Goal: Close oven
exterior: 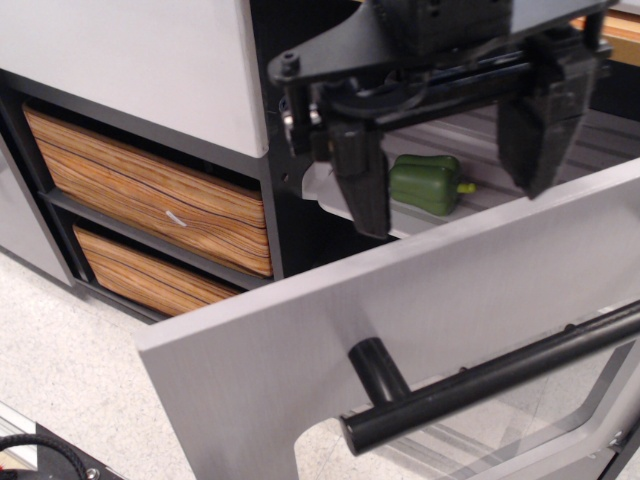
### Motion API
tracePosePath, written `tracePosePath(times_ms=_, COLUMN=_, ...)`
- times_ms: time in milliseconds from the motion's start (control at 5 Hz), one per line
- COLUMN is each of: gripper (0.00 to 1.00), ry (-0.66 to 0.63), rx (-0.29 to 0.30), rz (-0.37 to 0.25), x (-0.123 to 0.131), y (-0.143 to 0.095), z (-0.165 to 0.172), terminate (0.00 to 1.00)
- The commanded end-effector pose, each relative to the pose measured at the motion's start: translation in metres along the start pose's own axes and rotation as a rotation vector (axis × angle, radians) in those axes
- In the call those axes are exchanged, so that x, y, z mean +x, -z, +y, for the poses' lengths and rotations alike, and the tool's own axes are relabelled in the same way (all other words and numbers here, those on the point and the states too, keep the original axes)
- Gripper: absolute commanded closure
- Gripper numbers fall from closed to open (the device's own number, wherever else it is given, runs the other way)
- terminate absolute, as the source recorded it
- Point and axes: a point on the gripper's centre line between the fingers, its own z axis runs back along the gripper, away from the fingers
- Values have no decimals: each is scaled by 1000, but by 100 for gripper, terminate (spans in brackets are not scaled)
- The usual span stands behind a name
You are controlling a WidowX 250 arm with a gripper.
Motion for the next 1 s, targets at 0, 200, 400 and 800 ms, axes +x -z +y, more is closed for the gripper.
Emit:
tracePosePath(times_ms=0, gripper=0, ry=-34, rx=49, rz=111, x=-24, y=8, z=-9, terminate=0)
tracePosePath(times_ms=200, gripper=0, ry=-69, rx=56, rz=148, x=-24, y=26, z=-6, terminate=0)
tracePosePath(times_ms=400, gripper=0, ry=-89, rx=31, rz=270, x=-28, y=49, z=-5, terminate=0)
tracePosePath(times_ms=800, gripper=0, ry=-143, rx=0, rz=303, x=-21, y=76, z=-8, terminate=0)
